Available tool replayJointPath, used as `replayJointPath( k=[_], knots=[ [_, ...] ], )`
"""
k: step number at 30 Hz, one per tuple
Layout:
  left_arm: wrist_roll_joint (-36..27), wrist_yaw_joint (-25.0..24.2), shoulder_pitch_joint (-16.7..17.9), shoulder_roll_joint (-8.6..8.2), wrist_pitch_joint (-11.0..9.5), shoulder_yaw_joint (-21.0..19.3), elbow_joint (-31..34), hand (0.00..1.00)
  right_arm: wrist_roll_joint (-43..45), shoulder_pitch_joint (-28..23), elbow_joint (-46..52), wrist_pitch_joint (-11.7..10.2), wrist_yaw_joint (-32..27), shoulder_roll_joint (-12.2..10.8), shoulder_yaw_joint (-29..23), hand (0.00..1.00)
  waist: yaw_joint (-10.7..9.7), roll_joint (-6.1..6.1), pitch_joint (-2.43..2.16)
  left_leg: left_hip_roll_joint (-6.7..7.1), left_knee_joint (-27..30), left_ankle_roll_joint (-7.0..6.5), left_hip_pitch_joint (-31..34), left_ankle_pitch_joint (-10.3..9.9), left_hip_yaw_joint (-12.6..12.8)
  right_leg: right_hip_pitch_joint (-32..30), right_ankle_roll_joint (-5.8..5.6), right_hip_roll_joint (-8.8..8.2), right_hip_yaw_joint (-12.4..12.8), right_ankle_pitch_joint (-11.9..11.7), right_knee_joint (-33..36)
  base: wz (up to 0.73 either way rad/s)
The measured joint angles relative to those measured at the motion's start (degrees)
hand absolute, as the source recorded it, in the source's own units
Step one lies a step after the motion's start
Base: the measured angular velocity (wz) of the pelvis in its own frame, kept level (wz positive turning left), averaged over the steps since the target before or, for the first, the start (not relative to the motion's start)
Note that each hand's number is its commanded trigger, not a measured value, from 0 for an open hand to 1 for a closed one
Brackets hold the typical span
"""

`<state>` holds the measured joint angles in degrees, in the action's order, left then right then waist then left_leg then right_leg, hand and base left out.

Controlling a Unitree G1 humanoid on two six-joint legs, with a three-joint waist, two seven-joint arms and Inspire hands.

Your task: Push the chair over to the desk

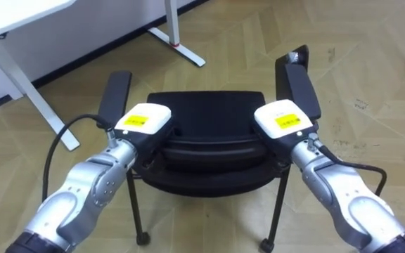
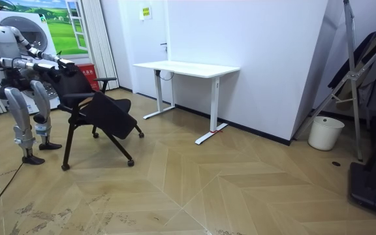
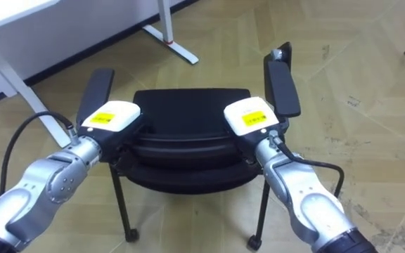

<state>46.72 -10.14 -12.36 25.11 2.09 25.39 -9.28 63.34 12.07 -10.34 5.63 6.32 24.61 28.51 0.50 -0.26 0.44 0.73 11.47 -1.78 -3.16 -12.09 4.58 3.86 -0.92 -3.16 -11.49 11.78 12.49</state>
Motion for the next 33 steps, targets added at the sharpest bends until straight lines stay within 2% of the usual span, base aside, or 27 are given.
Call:
replayJointPath(
  k=[7,9,13,15,16,17,18,20,21,22,23,24,25,26,27,28,29,30,31,32,33],
  knots=[
    [0.06,0.0,-0.09,0.26,-0.01,0.01,0.08,1.0,-0.05,-0.1,-0.41,0.0,-1.31,-0.02,0.29,1.0,0.0,-0.5,0.21,0.0,0.45,0.0,0.73,0.0,-0.19,-0.12,0.0,-0.13,-0.31,0.03,0.1,0.02],
    [0.0,0.03,-0.32,0.32,-0.1,0.05,-0.31,1.0,-0.09,0.18,-0.87,-0.41,-1.72,-0.01,0.29,1.0,-0.01,-0.59,0.11,-0.11,1.79,0.0,1.65,0.0,-0.2,-0.63,0.02,-0.37,-0.44,0.09,0.48,0.06],
    [-0.48,0.8,-3.04,0.25,-0.78,1.38,-3.21,1.0,-0.84,1.58,-3.52,-0.73,-3.55,-0.02,0.68,1.0,-0.1,-1.21,0.5,-0.2,4.33,-0.02,3.38,-0.04,-0.52,-0.91,0.1,-0.75,-1.69,0.22,1.39,0.17],
    [-0.47,1.07,-4.39,-0.3,-1.44,1.63,-5.53,1.0,-1.69,2.88,-5.87,-1.19,-4.21,-0.18,0.84,1.0,-0.69,-1.03,0.65,-0.49,6.89,-0.04,4.9,-0.93,-1.38,-0.94,0.28,-0.61,-2.99,0.35,1.9,0.25],
    [-0.47,1.35,-5.79,-0.98,-2.33,1.7,-7.86,1.0,-2.21,3.75,-7.67,-1.73,-4.84,-0.24,0.75,1.0,-0.87,-0.59,0.95,-1.17,8.59,0.02,5.66,-2.34,-1.62,-1.21,0.49,-0.24,-3.7,0.95,3.13,0.18],
    [-0.39,1.91,-6.75,-1.54,-2.84,1.69,-9.69,1.0,-2.38,4.81,-9.6,-2.26,-5.29,-0.7,0.69,1.0,-0.79,-0.54,0.95,-1.5,9.96,0.0,6.49,-3.37,-1.72,-2.47,0.72,-0.44,-3.84,2.16,5.9,0.08],
    [-0.37,2.24,-7.18,-1.8,-2.93,1.71,-10.48,1.0,-2.38,5.36,-10.49,-2.48,-5.39,-0.96,0.68,1.0,-0.72,-0.56,0.96,-1.55,10.67,-0.02,6.81,-3.71,-1.74,-3.14,0.86,-0.65,-3.87,2.77,7.42,0.0],
    [-0.25,2.44,-9.14,-2.23,-3.12,1.77,-12.86,1.0,-2.56,7.6,-13.28,-3.57,-6.28,-1.61,0.69,1.0,-0.94,-0.81,1.03,-1.58,15.41,0.29,9.66,-5.14,-1.76,-6.03,1.47,-1.78,-4.77,5.68,13.37,0.12],
    [-0.25,2.5,-9.49,-2.26,-3.17,1.75,-13.3,1.0,-2.63,8.18,-13.98,-3.76,-6.61,-1.91,0.69,1.0,-1.28,-0.88,1.08,-1.66,16.75,0.47,10.43,-5.51,-1.76,-6.54,1.62,-2.06,-5.13,6.37,14.64,0.29],
    [-0.25,2.82,-9.91,-2.25,-3.16,1.72,-13.97,1.0,-2.65,8.91,-15.26,-3.86,-7.38,-2.63,0.69,1.0,-2.0,-1.03,1.08,-1.95,19.56,0.73,11.88,-6.24,-1.33,-7.33,1.93,-2.97,-5.93,8.42,16.84,0.43],
    [-0.25,3.46,-10.13,-2.29,-3.14,1.78,-14.7,1.0,-3.0,9.03,-16.41,-4.37,-8.31,-3.02,0.62,1.0,-2.72,-0.97,1.14,-2.18,22.09,1.01,12.98,-6.55,-1.24,-7.52,2.07,-3.06,-6.38,10.12,18.4,0.48],
    [-0.25,3.67,-10.11,-2.32,-3.14,1.85,-14.91,1.0,-3.27,9.01,-16.73,-4.54,-8.53,-3.09,0.64,1.0,-3.12,-1.1,1.14,-2.36,23.37,1.03,13.44,-6.52,-0.96,-7.38,1.85,-3.06,-6.62,10.69,18.83,0.51],
    [-0.26,4.4,-10.08,-2.7,-3.13,2.18,-15.69,1.0,-3.63,8.99,-17.7,-5.22,-9.15,-3.11,0.69,1.0,-3.55,-1.08,1.34,-3.41,26.61,1.1,13.9,-6.37,0.89,-6.92,1.9,-3.06,-7.24,11.56,19.59,0.3],
    [-0.26,5.24,-10.0,-3.4,-3.12,2.72,-17.14,1.0,-4.35,8.87,-19.25,-5.96,-9.92,-3.17,0.82,1.0,-3.09,-0.91,1.21,-4.46,29.65,1.22,14.52,-6.03,2.32,-6.09,2.14,-2.82,-7.17,12.04,19.98,0.15],
    [-0.25,5.64,-9.81,-3.8,-3.13,2.8,-17.75,1.0,-4.42,8.88,-20.06,-6.33,-10.29,-3.32,0.83,1.0,-3.0,-1.22,1.45,-4.93,31.3,1.41,14.97,-5.57,2.86,-5.77,2.22,-2.77,-6.93,12.27,20.21,-0.07],
    [-0.25,6.53,-9.59,-4.49,-3.15,2.73,-18.45,1.0,-4.42,8.83,-21.11,-6.6,-11.15,-3.61,0.86,1.0,-2.47,-0.56,1.2,-5.5,35.06,1.4,16.88,-3.97,3.36,-4.92,2.47,-2.78,-6.77,12.46,20.44,-0.09],
    [-0.37,7.41,-9.39,-5.04,-3.2,2.69,-18.99,1.0,-4.41,8.73,-21.47,-6.69,-12.45,-3.49,0.9,1.0,-2.33,-0.21,1.34,-5.46,35.47,2.0,18.38,-3.55,3.54,-4.76,2.64,-2.97,-6.44,12.55,20.7,-0.03],
    [-0.4,7.63,-9.42,-5.25,-3.25,2.59,-19.1,1.0,-4.4,8.72,-21.5,-6.85,-13.13,-3.24,0.85,1.0,-2.3,-0.2,1.31,-5.46,34.22,2.14,19.35,-3.49,3.51,-4.83,2.75,-3.0,-6.45,12.62,20.94,0.0],
    [-0.51,8.18,-9.59,-5.49,-3.46,2.51,-19.33,1.0,-4.41,8.72,-21.43,-7.07,-14.09,-2.95,0.76,1.0,-2.22,0.31,1.5,-5.21,30.2,2.39,21.33,-2.17,3.47,-5.16,2.5,-3.03,-6.53,13.19,21.75,-0.08],
    [-0.8,8.36,-9.64,-5.49,-3.75,2.51,-19.37,1.0,-4.4,8.69,-21.44,-7.08,-14.7,-2.69,0.76,1.0,-1.98,0.9,1.47,-5.19,25.02,2.3,22.71,1.07,3.48,-5.67,2.16,-3.0,-6.55,13.99,22.75,-0.18],
    [-0.85,8.48,-9.63,-5.46,-3.97,2.51,-19.27,1.0,-4.42,8.66,-21.47,-7.09,-15.14,-2.55,0.73,1.0,-1.64,1.08,1.47,-5.14,23.2,1.61,23.12,3.14,3.47,-5.91,2.23,-3.15,-6.65,14.4,23.47,-0.37]
  ],
)
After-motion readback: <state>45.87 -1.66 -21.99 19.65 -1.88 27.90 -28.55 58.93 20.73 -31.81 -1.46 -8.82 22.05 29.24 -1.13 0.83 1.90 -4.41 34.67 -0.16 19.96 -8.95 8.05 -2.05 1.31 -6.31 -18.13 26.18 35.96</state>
